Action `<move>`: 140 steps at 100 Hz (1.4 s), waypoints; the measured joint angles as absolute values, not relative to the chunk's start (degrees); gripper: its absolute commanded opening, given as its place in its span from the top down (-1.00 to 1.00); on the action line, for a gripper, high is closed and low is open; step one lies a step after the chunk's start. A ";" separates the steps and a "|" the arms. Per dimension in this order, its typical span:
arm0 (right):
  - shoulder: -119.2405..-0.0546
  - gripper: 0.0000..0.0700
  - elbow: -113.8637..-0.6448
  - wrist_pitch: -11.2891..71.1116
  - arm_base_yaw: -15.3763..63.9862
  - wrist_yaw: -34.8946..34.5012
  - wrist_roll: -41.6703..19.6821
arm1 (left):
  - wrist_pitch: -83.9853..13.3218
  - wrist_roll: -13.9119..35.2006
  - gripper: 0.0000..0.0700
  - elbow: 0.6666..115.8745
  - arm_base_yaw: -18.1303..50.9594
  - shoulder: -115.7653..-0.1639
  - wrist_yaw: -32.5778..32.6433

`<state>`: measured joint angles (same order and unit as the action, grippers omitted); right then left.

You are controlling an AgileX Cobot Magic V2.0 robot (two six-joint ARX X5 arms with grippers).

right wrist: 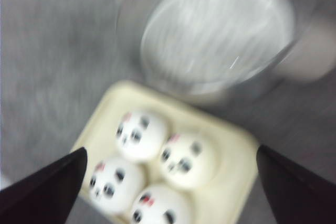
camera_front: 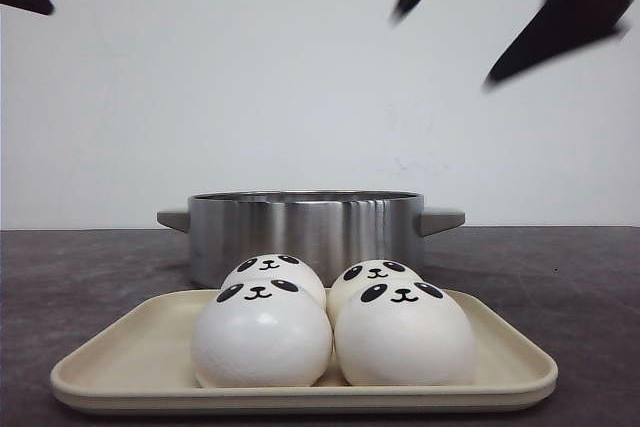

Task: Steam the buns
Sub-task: 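Grasp a panda bun on the tray with the right gripper and lift, then carry the bun over the steamer and release it inside with the right gripper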

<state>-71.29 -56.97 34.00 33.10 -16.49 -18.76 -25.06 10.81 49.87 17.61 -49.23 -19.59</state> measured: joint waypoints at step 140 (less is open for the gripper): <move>-80.73 1.00 -79.66 34.37 45.65 6.17 -19.68 | -27.20 10.46 -1.00 49.87 21.52 -49.84 -19.42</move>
